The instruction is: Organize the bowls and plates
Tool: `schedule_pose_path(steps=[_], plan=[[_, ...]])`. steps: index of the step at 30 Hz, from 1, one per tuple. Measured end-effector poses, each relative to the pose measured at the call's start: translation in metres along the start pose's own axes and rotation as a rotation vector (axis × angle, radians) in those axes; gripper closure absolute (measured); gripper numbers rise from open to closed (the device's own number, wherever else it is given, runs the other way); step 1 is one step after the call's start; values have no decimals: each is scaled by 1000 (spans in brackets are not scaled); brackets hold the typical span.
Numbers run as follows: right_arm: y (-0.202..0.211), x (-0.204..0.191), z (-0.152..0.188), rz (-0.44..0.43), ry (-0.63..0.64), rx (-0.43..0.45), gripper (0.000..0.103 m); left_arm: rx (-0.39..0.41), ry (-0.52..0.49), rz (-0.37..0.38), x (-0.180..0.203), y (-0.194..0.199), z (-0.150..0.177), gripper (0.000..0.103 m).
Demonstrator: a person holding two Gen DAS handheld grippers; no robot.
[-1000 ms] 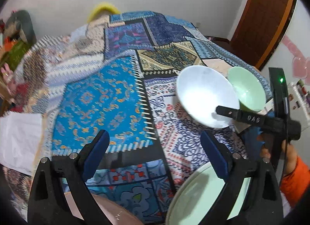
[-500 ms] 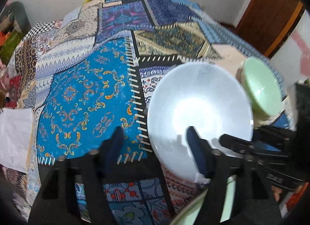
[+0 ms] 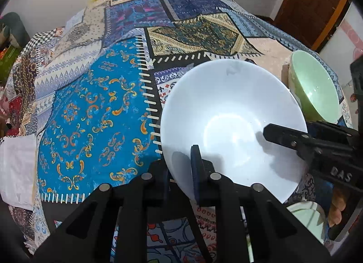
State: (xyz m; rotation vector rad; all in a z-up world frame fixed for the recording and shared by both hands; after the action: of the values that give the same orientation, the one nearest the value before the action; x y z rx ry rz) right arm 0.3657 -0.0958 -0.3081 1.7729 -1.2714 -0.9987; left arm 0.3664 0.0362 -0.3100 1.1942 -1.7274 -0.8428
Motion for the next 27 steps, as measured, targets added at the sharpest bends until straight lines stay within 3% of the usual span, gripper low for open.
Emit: schedule_pose_path(steps=[3, 5, 7, 16, 27], plan=[[-7, 0, -4, 0, -12, -8, 70, 8, -15, -12, 2, 0, 0, 86], [-8, 0, -6, -1, -13, -2, 83, 10, -14, -9, 2, 0, 0, 86], [-6, -2, -4, -25, -16, -5, 89, 26, -11, -10, 2, 2, -1, 87], [9, -7, 4, -18, -54, 3, 89, 51, 9, -13, 4, 19, 8, 88], [54, -36, 14, -13, 12, 89, 89, 188, 11, -22, 15, 96, 33, 88]])
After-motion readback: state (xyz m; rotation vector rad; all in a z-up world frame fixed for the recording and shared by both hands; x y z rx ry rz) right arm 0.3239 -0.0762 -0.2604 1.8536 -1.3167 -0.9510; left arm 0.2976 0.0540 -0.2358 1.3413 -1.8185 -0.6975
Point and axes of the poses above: each gripper's, at about its wrist camera, not at the fingertips, and y roughly against the way its jaws point, x to its right, z to its underside, the point moved 6 cm from there along -y, roughly the way its jaws point, and after that the axes turned 14 degrees about z, right-handed, at the moved point
